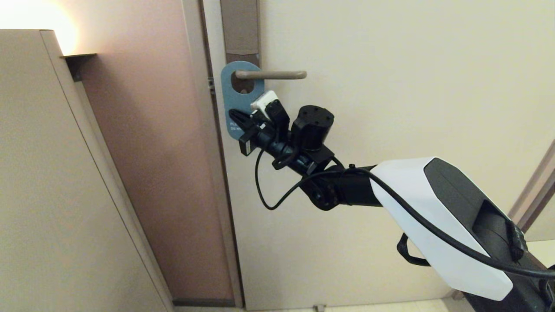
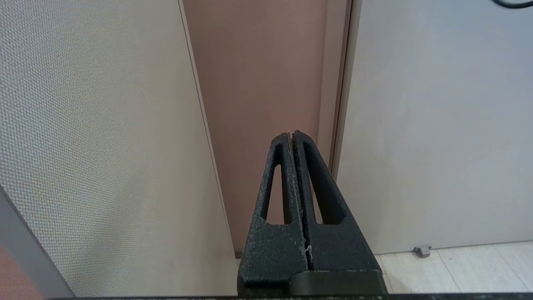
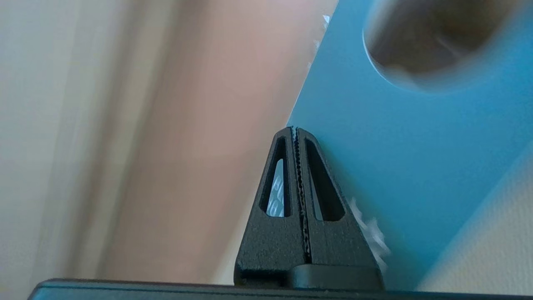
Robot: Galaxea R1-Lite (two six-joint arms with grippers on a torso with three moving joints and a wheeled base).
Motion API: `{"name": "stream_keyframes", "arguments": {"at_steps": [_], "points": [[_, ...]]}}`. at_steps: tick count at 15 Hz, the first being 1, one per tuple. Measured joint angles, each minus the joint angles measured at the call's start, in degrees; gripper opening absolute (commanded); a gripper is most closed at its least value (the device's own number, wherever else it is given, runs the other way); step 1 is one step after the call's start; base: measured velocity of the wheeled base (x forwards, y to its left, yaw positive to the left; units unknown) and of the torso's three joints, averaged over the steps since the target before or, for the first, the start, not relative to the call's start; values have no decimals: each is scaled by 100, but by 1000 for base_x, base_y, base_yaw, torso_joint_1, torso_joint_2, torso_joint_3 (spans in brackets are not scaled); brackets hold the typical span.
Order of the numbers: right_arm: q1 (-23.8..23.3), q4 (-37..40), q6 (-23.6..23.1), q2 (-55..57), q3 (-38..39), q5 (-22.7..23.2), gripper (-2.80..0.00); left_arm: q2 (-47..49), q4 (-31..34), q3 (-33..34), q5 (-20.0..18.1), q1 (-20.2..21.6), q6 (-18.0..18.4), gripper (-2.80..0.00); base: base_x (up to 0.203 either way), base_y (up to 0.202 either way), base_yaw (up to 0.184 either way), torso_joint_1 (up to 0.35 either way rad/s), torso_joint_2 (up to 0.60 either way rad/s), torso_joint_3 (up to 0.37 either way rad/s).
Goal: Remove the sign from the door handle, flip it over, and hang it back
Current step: Hang the sign back with the other side facing out
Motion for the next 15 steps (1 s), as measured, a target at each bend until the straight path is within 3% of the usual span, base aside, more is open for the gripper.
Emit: {"name": "stream_keyframes", "arguments": {"at_steps": [4,11,15], "points": [[-181,-17,-2,207,-99,-248,-280,0,0,0,-2,2,-1,-280,0,0,0,0,0,0],[-433,-12,0,159,-88,-289,-280,0,0,0,1,0,-2,-280,0,0,0,0,0,0],[-510,-105,-18,-196,316,-324,-280,0,0,0,-5,2,0,-280,0,0,0,0,0,0]]}}
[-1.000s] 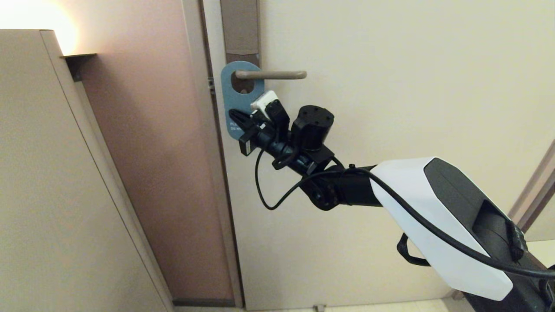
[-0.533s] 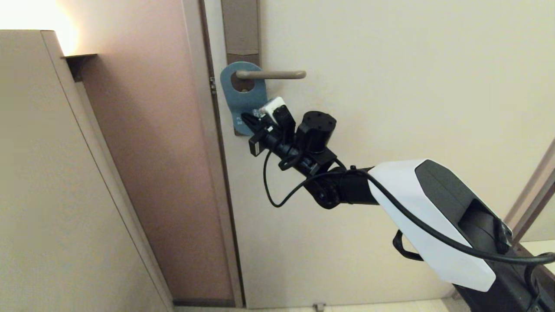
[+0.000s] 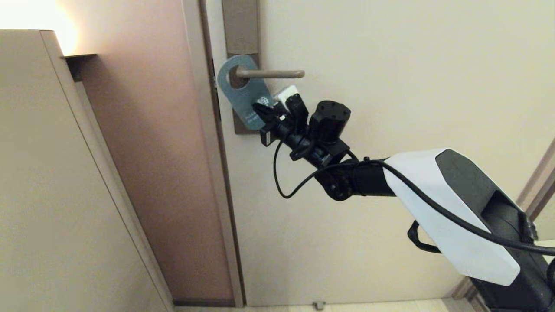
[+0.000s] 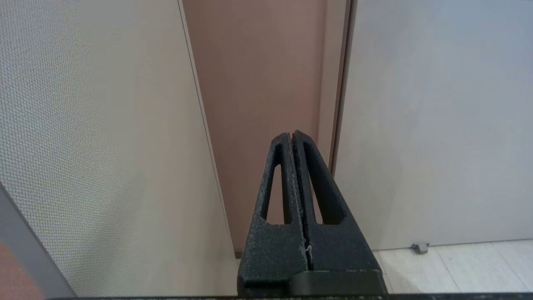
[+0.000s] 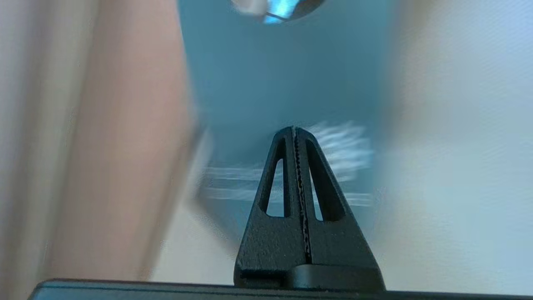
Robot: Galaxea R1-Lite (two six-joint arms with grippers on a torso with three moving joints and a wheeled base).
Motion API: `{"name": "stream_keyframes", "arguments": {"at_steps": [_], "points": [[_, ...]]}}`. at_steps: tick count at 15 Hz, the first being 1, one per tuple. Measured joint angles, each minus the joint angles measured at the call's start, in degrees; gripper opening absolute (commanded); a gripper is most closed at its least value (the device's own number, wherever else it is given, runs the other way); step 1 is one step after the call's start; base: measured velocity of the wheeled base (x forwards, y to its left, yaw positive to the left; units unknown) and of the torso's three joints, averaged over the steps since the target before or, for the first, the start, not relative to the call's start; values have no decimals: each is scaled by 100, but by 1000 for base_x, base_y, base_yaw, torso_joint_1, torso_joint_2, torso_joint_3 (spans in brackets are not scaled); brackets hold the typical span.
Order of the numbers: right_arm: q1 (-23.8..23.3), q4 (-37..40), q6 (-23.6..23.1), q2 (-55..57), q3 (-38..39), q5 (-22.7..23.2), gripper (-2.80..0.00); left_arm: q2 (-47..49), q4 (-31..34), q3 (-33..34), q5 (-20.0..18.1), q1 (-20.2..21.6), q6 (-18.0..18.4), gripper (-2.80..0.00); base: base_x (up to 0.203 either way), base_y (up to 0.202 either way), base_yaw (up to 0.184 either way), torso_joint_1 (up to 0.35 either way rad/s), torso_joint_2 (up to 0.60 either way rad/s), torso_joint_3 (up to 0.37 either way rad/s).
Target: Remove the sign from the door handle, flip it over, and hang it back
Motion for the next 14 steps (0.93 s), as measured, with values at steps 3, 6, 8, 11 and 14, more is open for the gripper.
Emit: {"name": "stream_keyframes", "arguments": {"at_steps": [3,6,8,11,14], "points": [[-72,-174,0,-477,972,22,-280,0,-1,0,6,-2,5,-280,0,0,0,0,0,0],[-175,-365,-15,-995,1800,48,-280,0,2,0,2,-2,2,-280,0,0,0,0,0,0],[-198,-389,-18,-1239,2002,55,-280,0,-1,0,4,0,2,-280,0,0,0,0,0,0],[-234,-382,-20,-1603,2374,66,-280,0,0,0,2,-2,0,-280,0,0,0,0,0,0],[-375,-343,-55,-1954,3067,66,-280,0,0,0,3,-2,0,-280,0,0,0,0,0,0]]}}
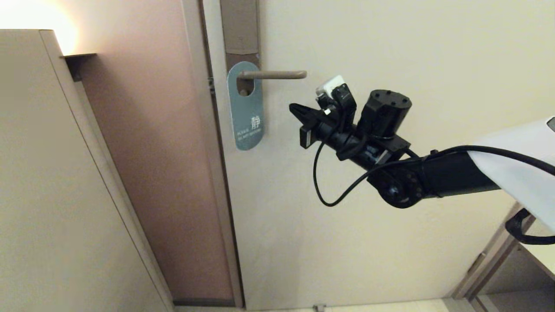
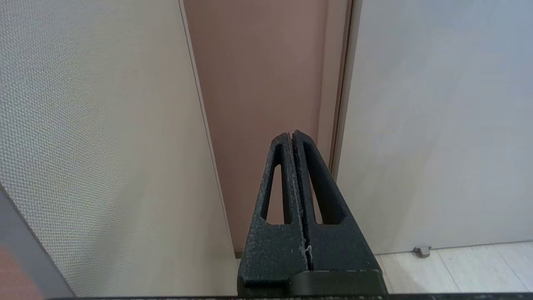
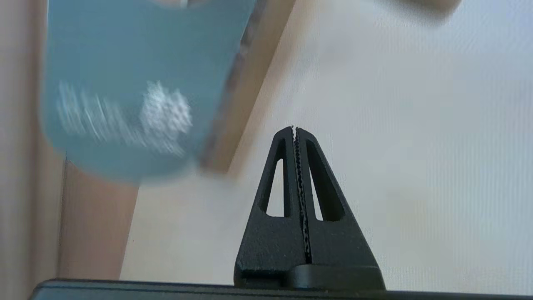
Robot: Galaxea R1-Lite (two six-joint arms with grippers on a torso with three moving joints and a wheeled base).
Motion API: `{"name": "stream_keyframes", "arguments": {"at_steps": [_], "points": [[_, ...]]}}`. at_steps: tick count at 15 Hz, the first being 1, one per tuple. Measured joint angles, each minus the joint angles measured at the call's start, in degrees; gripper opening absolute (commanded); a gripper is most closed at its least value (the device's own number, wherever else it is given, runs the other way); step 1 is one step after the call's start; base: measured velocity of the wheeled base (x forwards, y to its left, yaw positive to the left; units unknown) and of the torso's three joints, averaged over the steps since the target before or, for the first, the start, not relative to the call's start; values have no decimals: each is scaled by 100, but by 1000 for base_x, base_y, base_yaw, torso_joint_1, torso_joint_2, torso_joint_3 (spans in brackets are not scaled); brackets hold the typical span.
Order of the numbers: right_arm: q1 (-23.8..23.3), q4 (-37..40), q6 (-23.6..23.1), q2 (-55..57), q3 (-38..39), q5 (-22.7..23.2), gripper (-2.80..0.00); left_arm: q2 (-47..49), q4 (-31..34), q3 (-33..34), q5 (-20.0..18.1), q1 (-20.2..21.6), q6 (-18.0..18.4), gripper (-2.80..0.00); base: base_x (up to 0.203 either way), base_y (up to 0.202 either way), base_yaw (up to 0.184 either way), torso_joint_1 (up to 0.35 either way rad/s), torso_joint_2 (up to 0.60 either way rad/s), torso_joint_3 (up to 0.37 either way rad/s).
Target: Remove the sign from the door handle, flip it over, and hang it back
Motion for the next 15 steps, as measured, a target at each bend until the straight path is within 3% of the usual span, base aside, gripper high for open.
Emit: {"name": "stream_keyframes", "arguments": {"at_steps": [6,15], "points": [[-706,17,-43,-608,1246,23,-280,0,2,0,3,1,0,-280,0,0,0,0,0,0],[-1418,42,46,-1380,1515,34,-280,0,2,0,2,2,0,-280,0,0,0,0,0,0]]}}
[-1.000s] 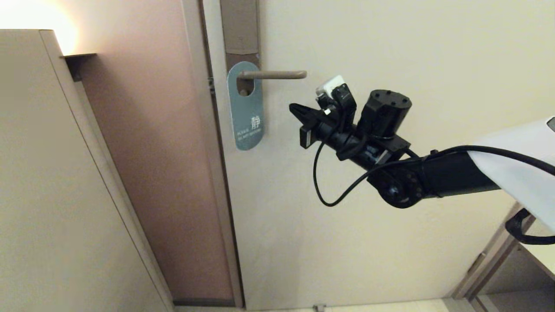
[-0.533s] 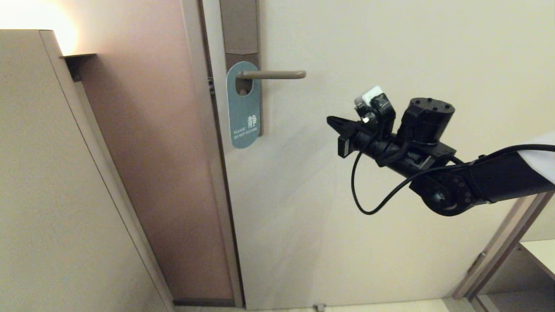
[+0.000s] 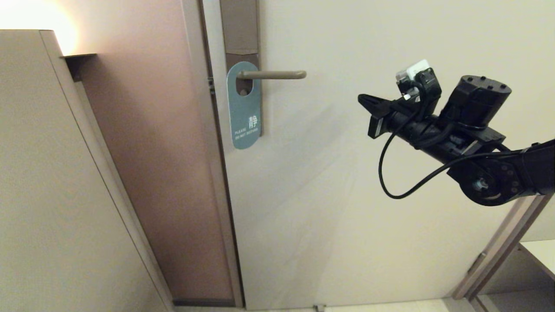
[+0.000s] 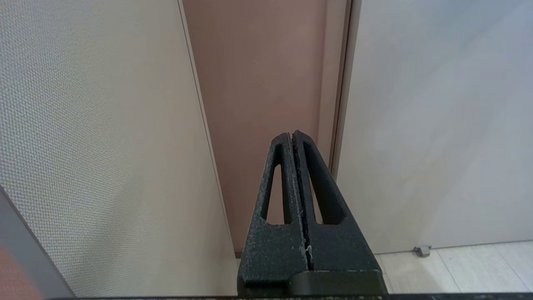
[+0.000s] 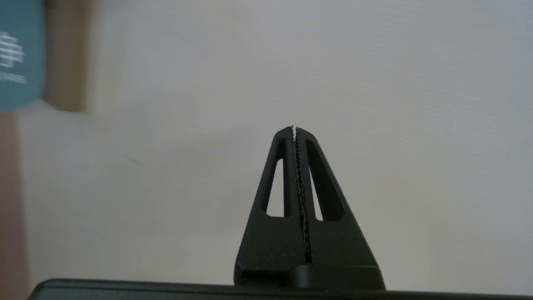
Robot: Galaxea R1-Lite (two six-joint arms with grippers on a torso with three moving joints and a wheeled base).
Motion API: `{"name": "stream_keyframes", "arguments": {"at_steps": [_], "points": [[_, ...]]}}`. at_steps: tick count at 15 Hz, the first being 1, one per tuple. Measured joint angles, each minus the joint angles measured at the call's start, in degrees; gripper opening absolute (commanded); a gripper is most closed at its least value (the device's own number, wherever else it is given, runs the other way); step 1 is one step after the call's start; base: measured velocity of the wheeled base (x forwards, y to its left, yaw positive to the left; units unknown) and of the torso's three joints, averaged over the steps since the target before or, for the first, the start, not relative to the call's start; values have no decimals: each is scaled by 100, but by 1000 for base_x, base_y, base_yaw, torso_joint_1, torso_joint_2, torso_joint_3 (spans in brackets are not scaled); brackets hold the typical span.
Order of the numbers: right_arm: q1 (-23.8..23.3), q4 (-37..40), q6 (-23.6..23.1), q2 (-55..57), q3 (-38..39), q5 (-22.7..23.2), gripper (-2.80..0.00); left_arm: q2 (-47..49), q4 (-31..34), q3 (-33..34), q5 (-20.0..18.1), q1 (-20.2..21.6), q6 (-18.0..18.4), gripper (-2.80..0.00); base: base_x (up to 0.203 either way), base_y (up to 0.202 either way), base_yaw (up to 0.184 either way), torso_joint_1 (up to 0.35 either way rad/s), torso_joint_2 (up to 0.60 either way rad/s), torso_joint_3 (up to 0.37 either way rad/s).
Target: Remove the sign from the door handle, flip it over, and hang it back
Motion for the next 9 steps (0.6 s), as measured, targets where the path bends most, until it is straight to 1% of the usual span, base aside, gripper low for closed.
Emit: {"name": "stream_keyframes", "arguments": {"at_steps": [5,7,9], "points": [[-565,406,51,-401,372,-6,-280,0,-2,0,1,0,0,-280,0,0,0,0,0,0],[-772,493,265,-639,598,-1,-280,0,-2,0,1,0,-1,-280,0,0,0,0,0,0],[-854,616,397,-927,861,-1,-280,0,-2,0,0,0,0,-280,0,0,0,0,0,0]]}}
